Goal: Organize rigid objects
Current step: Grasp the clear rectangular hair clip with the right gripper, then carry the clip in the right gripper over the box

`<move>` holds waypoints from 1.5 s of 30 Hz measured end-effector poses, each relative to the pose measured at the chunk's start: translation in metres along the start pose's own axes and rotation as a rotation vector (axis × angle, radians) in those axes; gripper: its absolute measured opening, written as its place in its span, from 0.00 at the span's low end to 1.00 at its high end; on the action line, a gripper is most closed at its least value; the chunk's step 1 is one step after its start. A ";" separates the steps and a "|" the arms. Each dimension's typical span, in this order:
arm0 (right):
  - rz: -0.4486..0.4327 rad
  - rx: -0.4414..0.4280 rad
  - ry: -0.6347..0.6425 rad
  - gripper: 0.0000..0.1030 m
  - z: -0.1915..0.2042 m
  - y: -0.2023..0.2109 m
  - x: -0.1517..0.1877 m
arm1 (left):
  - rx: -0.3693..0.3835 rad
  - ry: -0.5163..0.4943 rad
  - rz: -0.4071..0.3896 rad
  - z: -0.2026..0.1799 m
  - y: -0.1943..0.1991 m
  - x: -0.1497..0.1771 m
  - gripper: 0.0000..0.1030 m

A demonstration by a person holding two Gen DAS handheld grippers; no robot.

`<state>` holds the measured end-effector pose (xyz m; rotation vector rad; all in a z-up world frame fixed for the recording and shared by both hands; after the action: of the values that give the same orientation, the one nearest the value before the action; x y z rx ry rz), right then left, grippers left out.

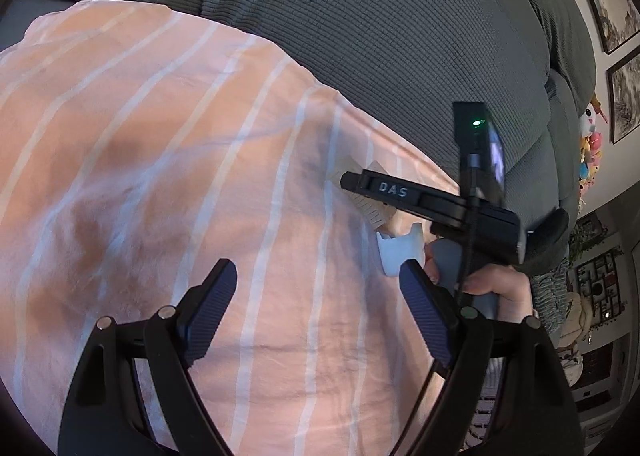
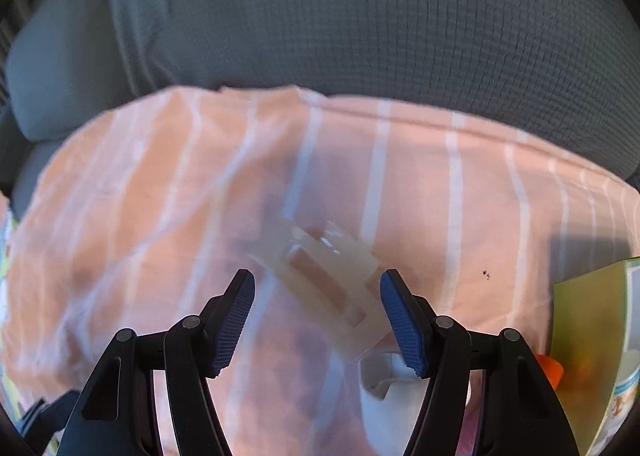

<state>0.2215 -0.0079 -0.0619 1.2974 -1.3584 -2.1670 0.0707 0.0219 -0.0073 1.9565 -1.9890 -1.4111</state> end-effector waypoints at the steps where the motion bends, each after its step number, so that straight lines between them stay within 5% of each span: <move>1: 0.009 0.009 -0.015 0.65 -0.003 -0.005 0.002 | -0.002 0.002 0.002 0.001 -0.002 -0.001 0.80; 5: -0.013 0.022 -0.047 0.60 -0.008 -0.012 0.006 | -0.016 -0.006 0.005 0.002 -0.005 -0.001 0.80; 6: -0.020 0.035 -0.042 0.52 -0.009 -0.012 0.007 | -0.019 -0.008 0.006 0.003 -0.006 0.000 0.80; 12: -0.092 0.042 -0.073 0.48 -0.015 0.006 0.007 | -0.042 -0.013 0.001 0.006 -0.006 -0.001 0.80; 20: -0.184 -0.088 -0.135 0.48 -0.018 0.083 0.011 | -0.053 -0.028 0.006 0.006 -0.007 0.002 0.80; 27: -0.134 -0.120 -0.074 0.48 -0.020 0.129 0.078 | -0.062 -0.067 0.026 0.001 -0.012 0.013 0.80; 35: 0.034 -0.096 -0.033 0.49 -0.029 0.096 0.145 | -0.050 -0.158 0.073 -0.016 -0.024 0.037 0.79; 38: 0.066 -0.095 -0.031 0.50 -0.034 0.094 0.153 | -0.031 -0.206 0.085 -0.026 -0.028 0.048 0.79; 41: 0.030 -0.080 -0.088 0.71 -0.050 0.104 0.148 | -0.005 -0.227 0.119 -0.034 -0.034 0.060 0.78; 45: -0.029 -0.110 -0.191 0.71 -0.069 0.122 0.141 | 0.046 -0.234 0.173 -0.045 -0.043 0.079 0.75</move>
<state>0.1710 -0.1997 -0.0492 1.1008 -1.2724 -2.4004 0.1132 -0.0585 -0.0491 1.6516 -2.2422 -1.6279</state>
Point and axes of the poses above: each gripper's, at about its wrist camera, not at the fingertips, and y roughly against the way its jaws point, z to its left, x to its underside, the point moved 9 cm from there along -y, roughly the way its jaws point, and after that the axes turned 13 degrees about -z, right-handed, at the moved point
